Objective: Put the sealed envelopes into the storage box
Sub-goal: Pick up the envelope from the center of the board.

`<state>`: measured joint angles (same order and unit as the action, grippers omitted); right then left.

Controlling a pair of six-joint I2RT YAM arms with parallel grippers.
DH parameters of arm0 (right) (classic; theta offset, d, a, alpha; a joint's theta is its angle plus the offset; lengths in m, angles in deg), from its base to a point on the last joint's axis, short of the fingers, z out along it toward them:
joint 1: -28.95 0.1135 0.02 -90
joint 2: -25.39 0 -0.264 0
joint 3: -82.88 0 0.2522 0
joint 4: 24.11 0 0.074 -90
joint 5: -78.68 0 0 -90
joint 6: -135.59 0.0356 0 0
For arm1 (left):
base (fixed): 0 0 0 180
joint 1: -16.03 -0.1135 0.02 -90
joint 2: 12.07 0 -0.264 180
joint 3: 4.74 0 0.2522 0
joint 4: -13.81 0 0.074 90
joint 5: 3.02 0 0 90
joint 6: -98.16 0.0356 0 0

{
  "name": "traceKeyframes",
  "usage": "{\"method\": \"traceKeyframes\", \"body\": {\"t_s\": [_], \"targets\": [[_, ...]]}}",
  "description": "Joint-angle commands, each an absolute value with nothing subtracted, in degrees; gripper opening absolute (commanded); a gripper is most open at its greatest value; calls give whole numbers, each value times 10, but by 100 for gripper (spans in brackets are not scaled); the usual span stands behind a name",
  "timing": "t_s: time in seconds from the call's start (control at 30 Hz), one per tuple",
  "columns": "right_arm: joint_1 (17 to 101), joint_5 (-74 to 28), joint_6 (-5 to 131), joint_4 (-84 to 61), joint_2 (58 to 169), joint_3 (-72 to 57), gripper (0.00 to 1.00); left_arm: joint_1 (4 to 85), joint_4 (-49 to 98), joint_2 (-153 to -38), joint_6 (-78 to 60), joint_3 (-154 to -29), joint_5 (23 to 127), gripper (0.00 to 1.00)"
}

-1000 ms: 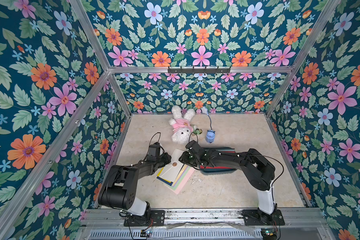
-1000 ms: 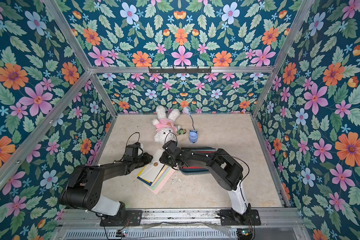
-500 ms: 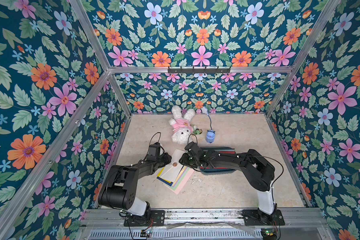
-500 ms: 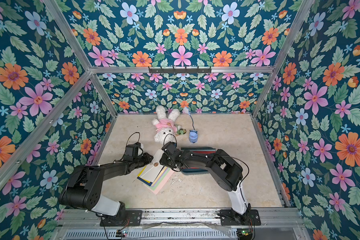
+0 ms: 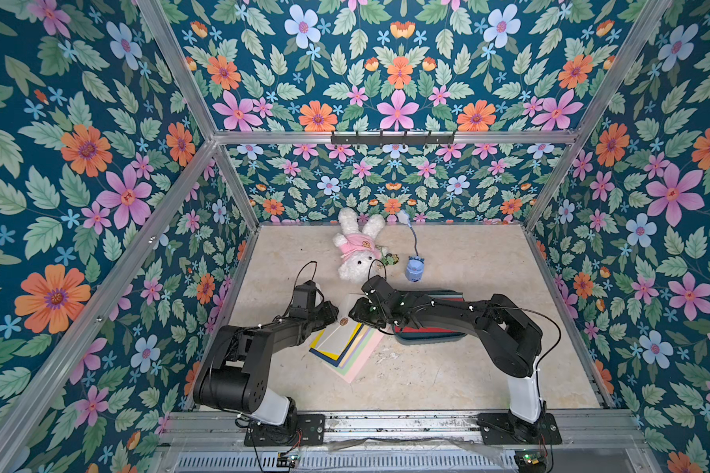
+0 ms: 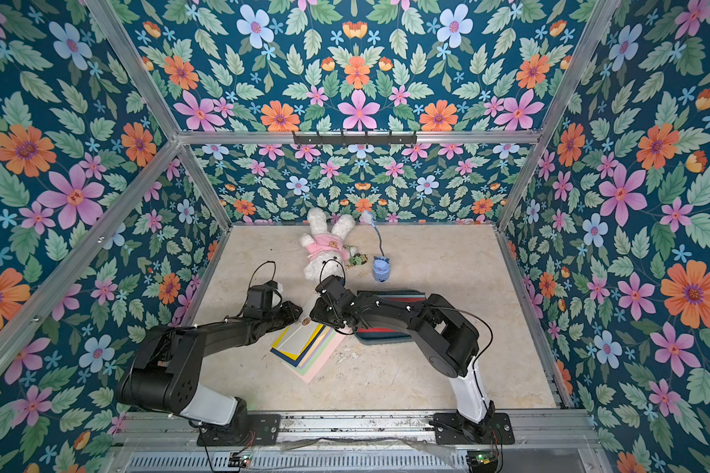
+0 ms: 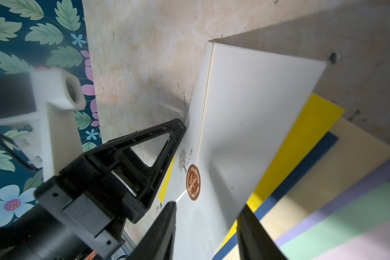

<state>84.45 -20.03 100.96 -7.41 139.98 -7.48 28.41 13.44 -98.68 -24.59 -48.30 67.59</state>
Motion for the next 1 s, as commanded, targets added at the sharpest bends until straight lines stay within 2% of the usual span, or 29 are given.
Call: {"method": "traceKeyframes", "body": {"t_s": [0.0,0.17,0.33,0.57,0.63,0.77,0.9,0.97], "targets": [[845,-202,1016,-101,1394,-70,44,284,162,-986,-244,-479,672,28],[845,-226,1029,-122,1407,-79,39,284,157,-982,-246,-476,668,28],[845,-238,1037,-141,1422,-86,29,284,149,-984,-251,-473,661,29],[845,-249,1016,-154,1418,-86,1,284,152,-952,-258,-477,656,30],[845,-244,996,-150,1406,-88,0,284,168,-919,-261,-482,664,30],[845,-244,946,-157,1371,-83,0,283,210,-834,-259,-496,691,38],[845,-254,884,-188,1310,-58,0,282,248,-742,-244,-517,696,42],[843,-257,853,-200,1275,-41,0,280,254,-702,-238,-525,680,48]]}}
